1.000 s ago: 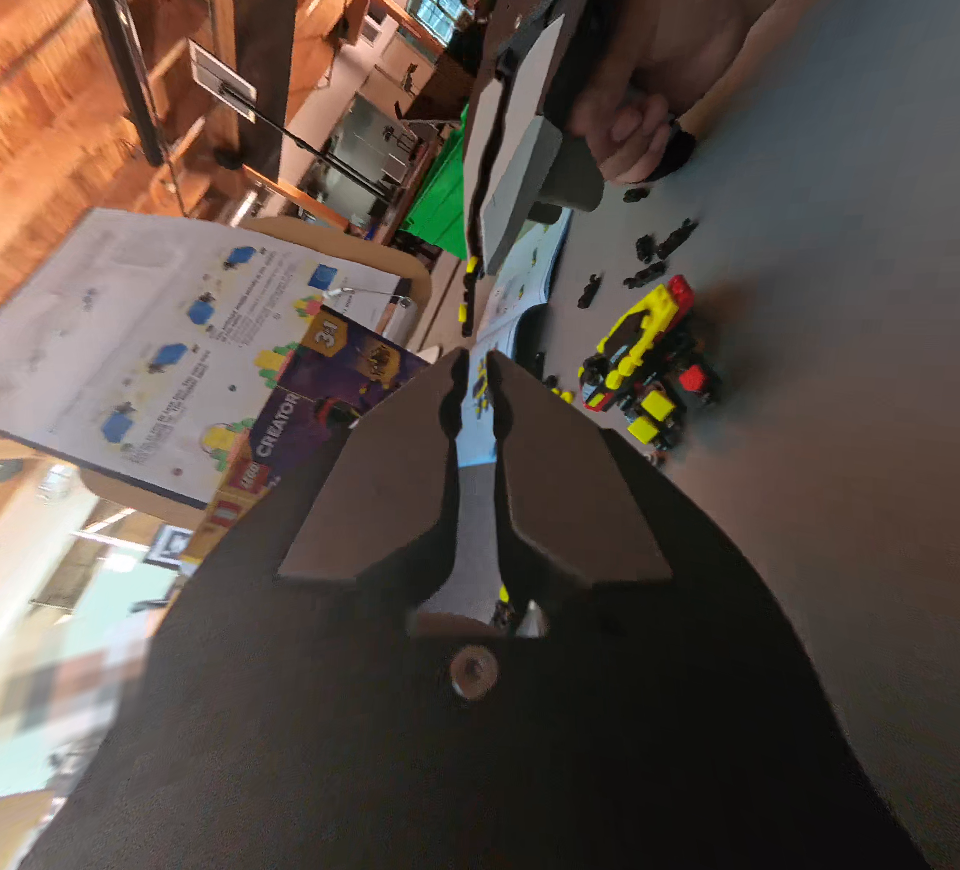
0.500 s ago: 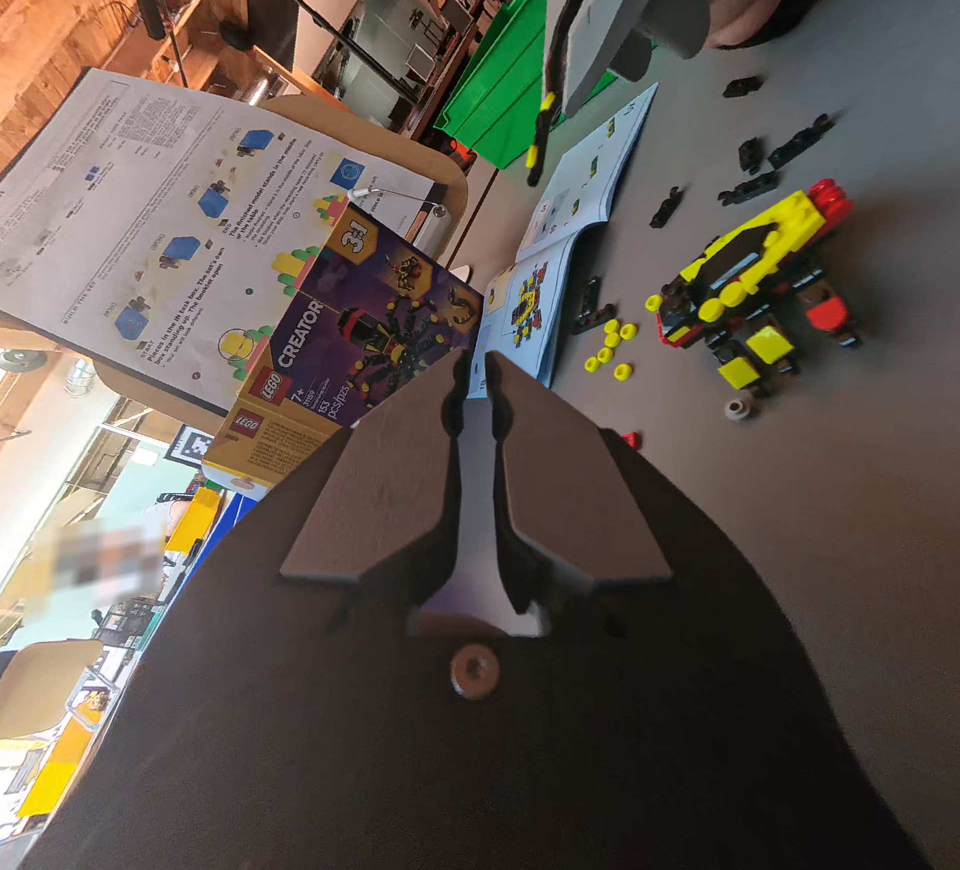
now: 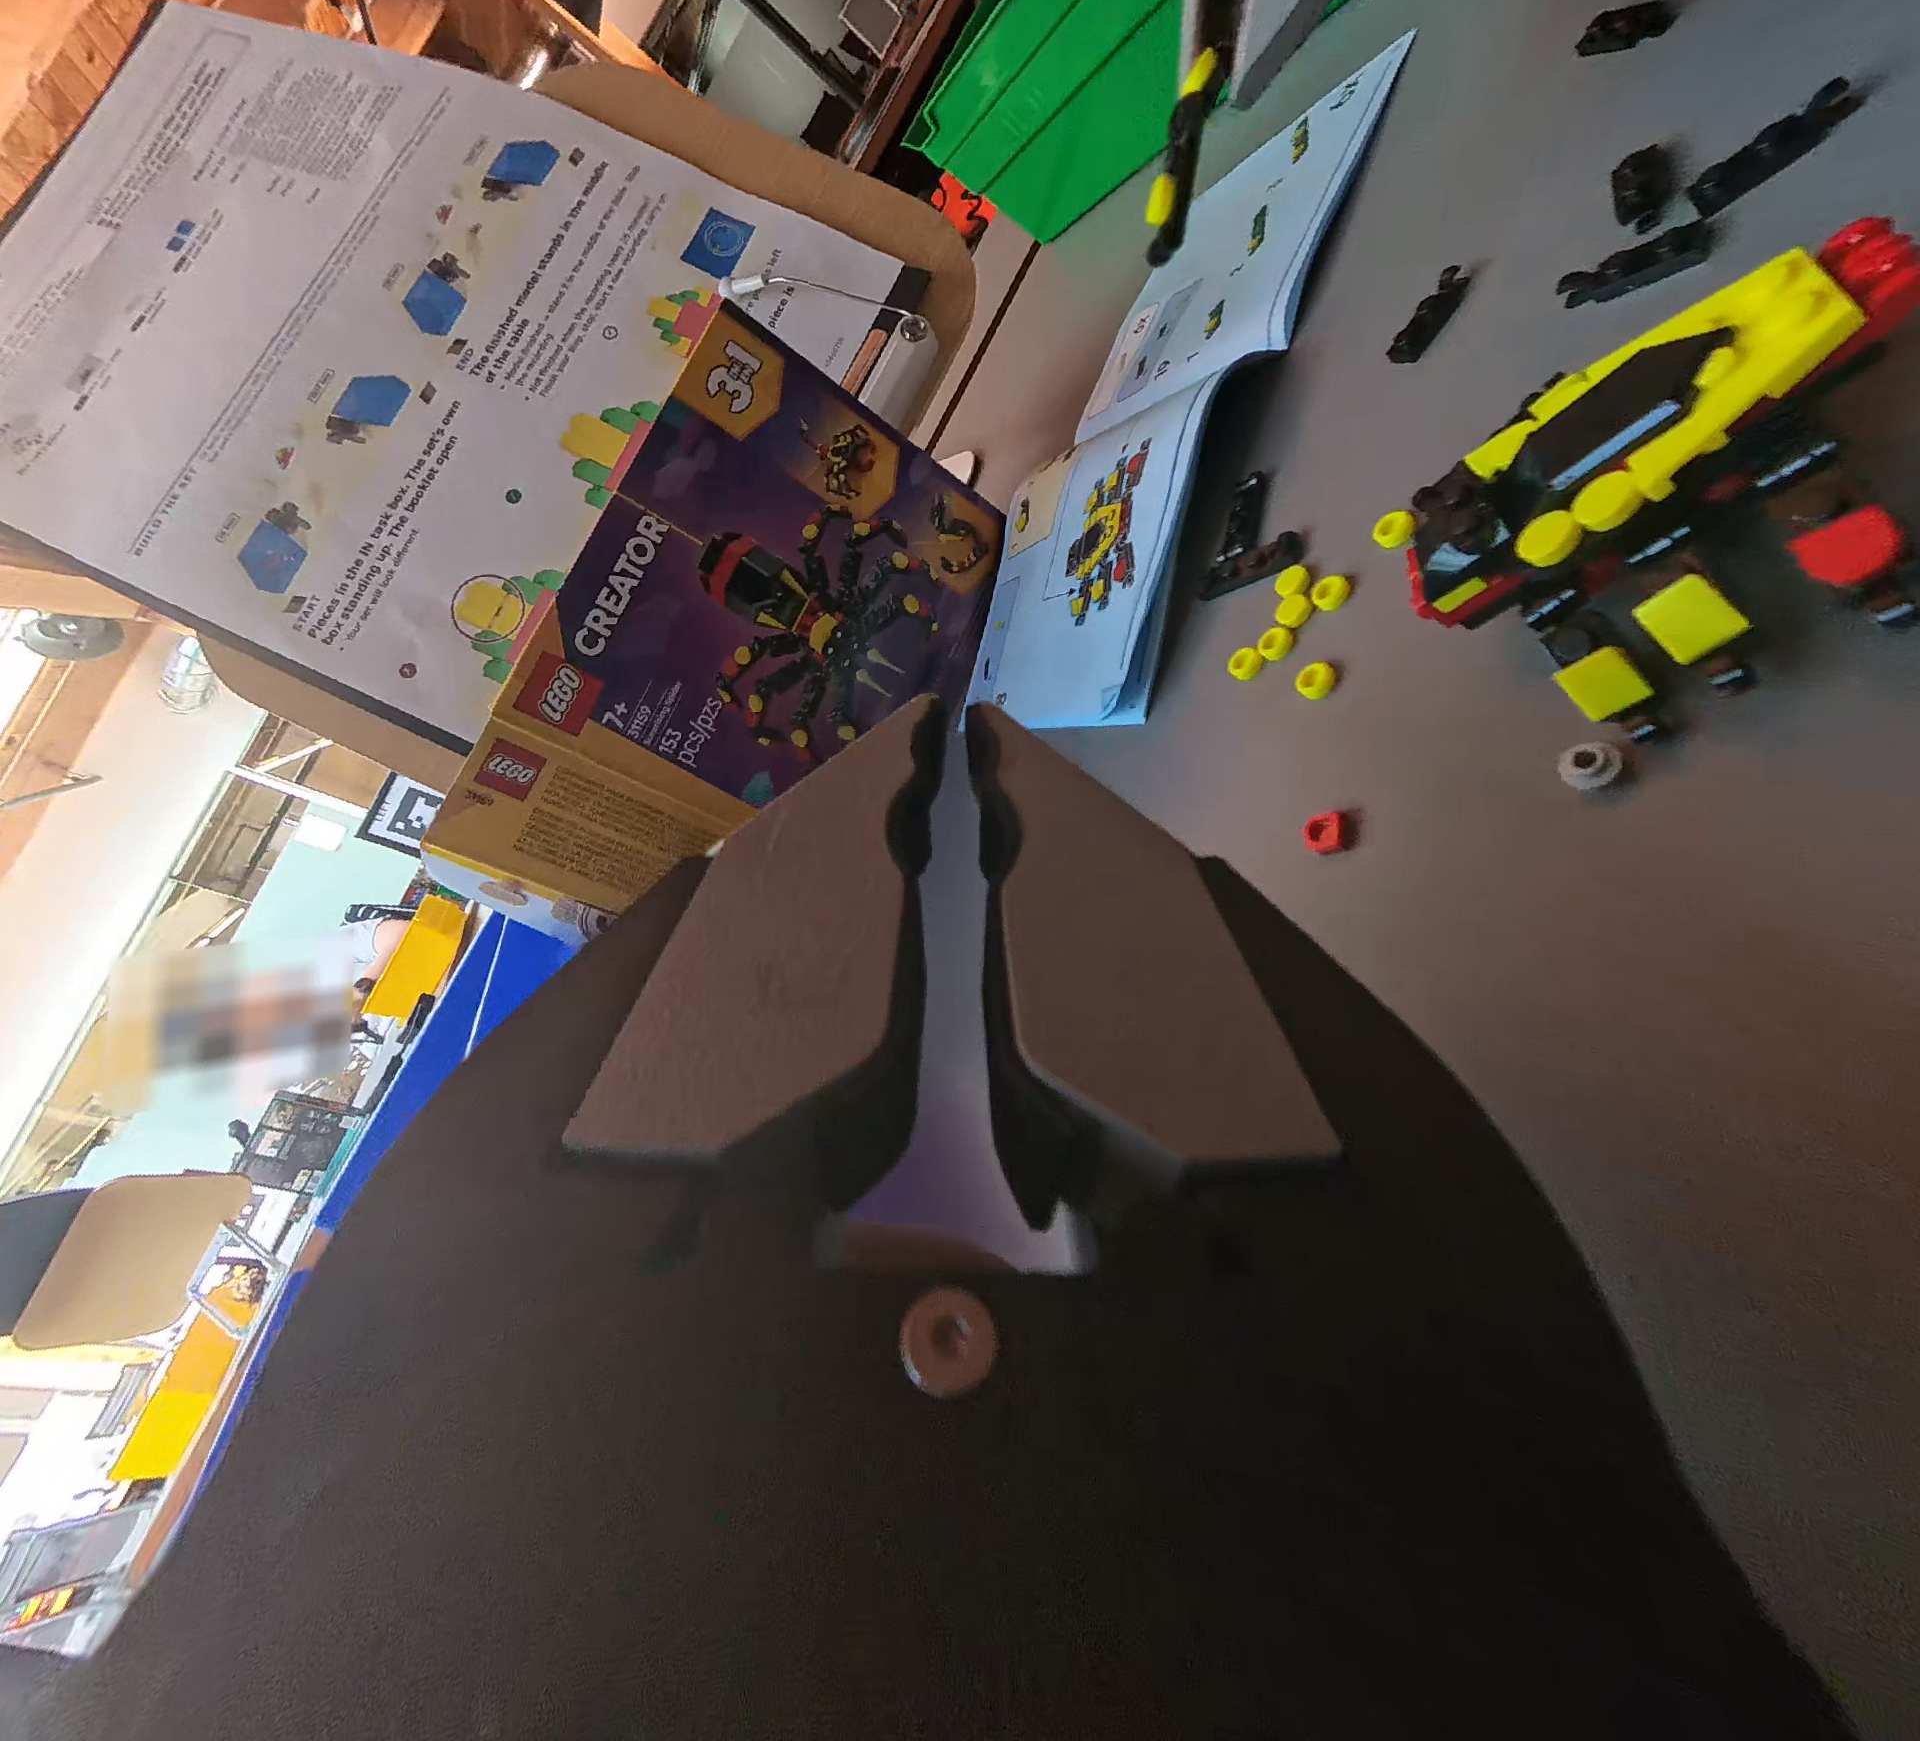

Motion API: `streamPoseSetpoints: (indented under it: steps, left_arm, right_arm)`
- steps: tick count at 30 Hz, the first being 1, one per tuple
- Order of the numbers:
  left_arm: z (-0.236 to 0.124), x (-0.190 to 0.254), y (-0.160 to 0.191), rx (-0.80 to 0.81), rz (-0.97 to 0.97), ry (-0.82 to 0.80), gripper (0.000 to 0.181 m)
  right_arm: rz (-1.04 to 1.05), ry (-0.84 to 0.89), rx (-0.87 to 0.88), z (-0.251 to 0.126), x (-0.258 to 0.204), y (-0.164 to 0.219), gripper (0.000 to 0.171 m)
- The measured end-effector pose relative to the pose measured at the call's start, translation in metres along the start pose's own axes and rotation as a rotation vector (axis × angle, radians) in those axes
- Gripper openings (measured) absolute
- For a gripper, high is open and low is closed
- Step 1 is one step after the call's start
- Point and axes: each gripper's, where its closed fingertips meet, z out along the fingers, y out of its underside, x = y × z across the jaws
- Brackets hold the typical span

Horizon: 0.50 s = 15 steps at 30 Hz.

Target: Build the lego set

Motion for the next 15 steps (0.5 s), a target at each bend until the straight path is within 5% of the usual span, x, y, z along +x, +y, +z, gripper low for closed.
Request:
streamPoseSetpoints:
  steps: [1,15]
  left_arm:
    - [0.0,-0.002,0.002,-0.01,-0.008,-0.004,0.002]
    - [0.002,-0.03,0.03,-0.143,-0.088,-0.107,0.0]
  right_arm:
    - [-0.013,0.007,-0.015,-0.001,0.001,0.003,0.005]
    - [-0.114,0.09,-0.194,-0.026,0.022,0.029,0.005]
